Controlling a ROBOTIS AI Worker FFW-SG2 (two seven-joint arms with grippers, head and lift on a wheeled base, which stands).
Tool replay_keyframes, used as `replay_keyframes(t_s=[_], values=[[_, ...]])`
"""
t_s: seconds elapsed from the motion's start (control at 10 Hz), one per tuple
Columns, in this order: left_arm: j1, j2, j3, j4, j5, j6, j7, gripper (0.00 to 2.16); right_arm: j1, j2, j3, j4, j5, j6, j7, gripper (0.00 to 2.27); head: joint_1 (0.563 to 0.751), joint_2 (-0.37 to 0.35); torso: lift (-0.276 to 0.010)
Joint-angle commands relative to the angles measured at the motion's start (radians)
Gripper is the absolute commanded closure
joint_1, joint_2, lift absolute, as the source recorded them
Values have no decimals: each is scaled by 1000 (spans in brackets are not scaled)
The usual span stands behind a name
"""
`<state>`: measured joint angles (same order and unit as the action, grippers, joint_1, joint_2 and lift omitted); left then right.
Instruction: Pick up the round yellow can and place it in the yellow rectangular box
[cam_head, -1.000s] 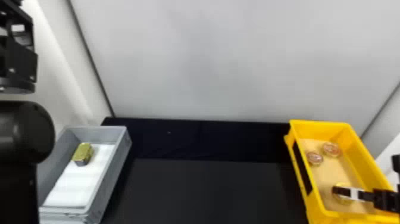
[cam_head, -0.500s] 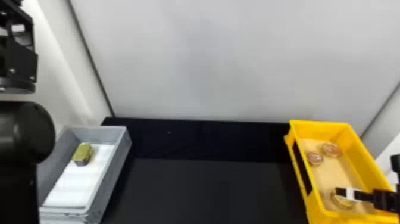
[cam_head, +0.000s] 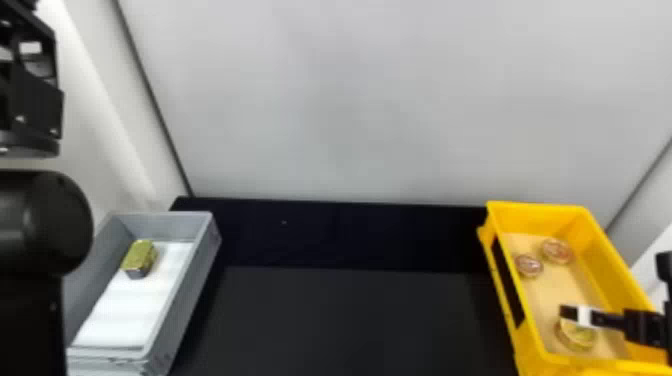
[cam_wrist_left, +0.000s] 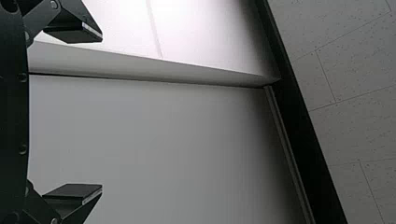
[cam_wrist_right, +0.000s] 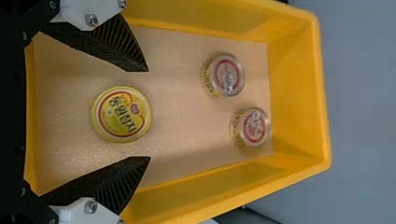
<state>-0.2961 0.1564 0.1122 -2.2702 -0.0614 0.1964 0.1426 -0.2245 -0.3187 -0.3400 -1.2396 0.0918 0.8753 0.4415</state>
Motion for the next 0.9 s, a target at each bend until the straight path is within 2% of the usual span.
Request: replay_keyframes(t_s=[0.0,0.3,0.5,0.7,0.8], values=[[3,2,3,0,0,0,0,140,5,-5,29,-195,-4,-8,7,168,663,54,-2],[11,2,6,0,0,-1,0,140,-19,-3,64,-500,-4,95,-59,140,663,54,-2],[26,3,14,-2,2,-6,0,140,-3,13,72,-661,-23,150,-132,144,663,54,-2],[37,0,15,-2,3,-8,2,140,45,18,76,-758,-242,79,-322,144,663,54,-2],[46,0,20,-2,3,-8,3,140,60,12,91,-771,-351,-22,-391,142,663,54,-2]])
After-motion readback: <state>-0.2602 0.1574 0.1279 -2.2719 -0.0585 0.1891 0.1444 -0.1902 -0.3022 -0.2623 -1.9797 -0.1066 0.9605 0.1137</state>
